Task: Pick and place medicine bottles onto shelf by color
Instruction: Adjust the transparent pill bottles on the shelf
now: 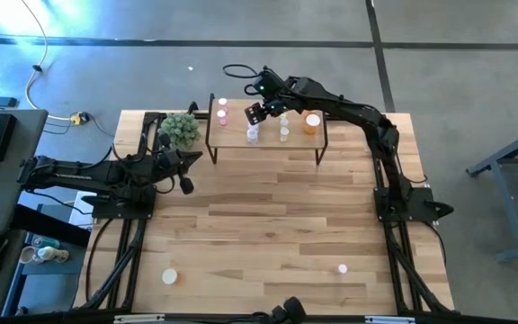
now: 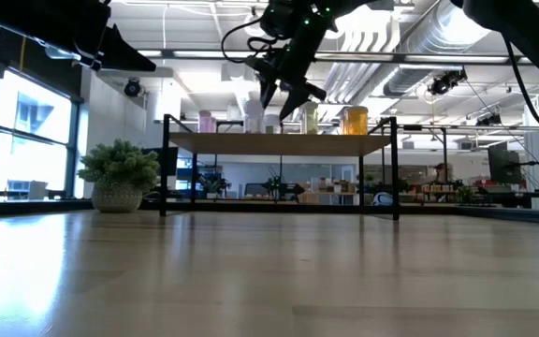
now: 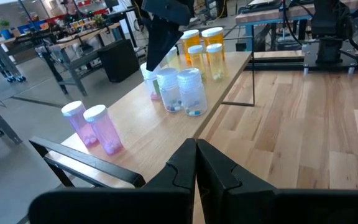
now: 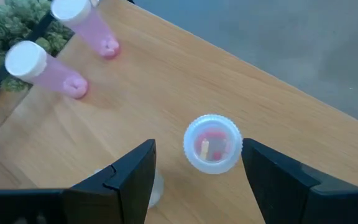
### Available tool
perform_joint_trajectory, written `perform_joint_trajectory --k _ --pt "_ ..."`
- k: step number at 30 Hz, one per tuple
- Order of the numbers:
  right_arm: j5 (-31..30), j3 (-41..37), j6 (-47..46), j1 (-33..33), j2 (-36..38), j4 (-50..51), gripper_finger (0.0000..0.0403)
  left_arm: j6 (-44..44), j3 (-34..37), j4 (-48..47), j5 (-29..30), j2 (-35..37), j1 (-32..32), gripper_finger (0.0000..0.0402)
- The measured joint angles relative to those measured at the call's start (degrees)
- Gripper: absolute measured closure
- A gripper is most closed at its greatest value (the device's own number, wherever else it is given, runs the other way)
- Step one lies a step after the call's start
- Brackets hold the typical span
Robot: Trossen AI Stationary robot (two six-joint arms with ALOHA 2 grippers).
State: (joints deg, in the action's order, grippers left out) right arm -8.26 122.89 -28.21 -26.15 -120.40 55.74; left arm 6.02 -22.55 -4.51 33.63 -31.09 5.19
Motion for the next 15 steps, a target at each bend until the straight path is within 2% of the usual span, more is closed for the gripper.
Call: perform_joint_trajectory --k 15 --pt "2.34 0.00 -1.95 0.00 0.00 -1.39 0.0174 0.00 0.00 0.00 0.00 0.00 0.02 0.0401"
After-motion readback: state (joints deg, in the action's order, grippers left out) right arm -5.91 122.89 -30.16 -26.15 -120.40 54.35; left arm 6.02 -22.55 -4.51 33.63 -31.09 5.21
